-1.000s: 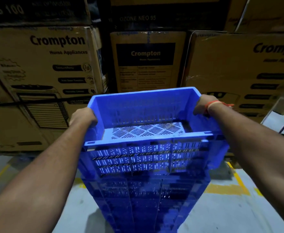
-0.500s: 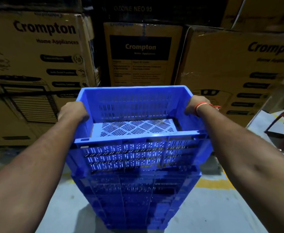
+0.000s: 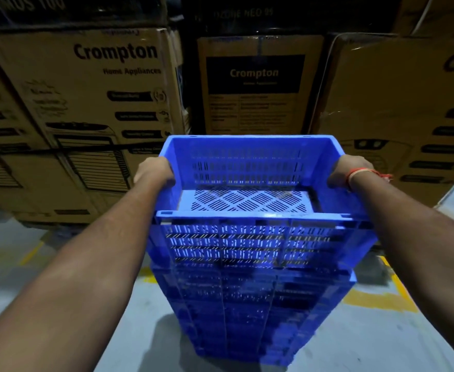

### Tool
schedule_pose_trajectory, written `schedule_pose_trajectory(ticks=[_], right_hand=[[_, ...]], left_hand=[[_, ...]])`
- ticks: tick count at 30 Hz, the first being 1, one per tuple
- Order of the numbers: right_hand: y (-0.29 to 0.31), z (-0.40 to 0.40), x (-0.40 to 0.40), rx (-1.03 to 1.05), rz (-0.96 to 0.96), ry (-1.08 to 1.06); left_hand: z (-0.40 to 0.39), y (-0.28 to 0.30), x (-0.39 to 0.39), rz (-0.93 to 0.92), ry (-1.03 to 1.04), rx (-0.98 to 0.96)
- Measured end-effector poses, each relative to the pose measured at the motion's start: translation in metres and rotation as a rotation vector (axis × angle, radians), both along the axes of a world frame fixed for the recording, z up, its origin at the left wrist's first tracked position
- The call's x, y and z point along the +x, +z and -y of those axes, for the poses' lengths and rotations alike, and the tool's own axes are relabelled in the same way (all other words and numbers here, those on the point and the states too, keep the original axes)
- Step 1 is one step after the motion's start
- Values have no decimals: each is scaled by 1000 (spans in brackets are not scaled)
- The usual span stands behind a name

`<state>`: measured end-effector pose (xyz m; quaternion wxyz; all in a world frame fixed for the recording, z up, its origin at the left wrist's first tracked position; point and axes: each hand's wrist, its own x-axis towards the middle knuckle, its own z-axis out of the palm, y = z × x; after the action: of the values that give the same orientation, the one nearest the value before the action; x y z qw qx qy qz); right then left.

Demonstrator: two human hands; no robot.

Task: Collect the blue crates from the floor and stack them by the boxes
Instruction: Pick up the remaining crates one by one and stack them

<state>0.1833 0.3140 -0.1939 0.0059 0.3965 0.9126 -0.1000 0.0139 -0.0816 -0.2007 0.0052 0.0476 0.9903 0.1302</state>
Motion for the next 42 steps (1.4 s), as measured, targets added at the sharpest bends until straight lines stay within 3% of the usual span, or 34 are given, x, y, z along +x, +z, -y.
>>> schedule_pose_trajectory(ticks=[6, 10, 17, 22, 42], right_hand=[[3, 1, 5, -17, -13, 43], [5, -8, 7, -134, -51, 137], [-4, -24, 14, -345, -192, 205], [-3, -24, 13, -321, -173, 201], [6, -5, 18, -283, -167, 142]], left_hand=[[5, -2, -8, 48, -49, 26], [8, -2, -17, 101, -107, 58], [22, -9, -27, 156, -258, 286], [28, -9, -25, 151, -325, 367], [22, -9, -28, 159, -248, 369]])
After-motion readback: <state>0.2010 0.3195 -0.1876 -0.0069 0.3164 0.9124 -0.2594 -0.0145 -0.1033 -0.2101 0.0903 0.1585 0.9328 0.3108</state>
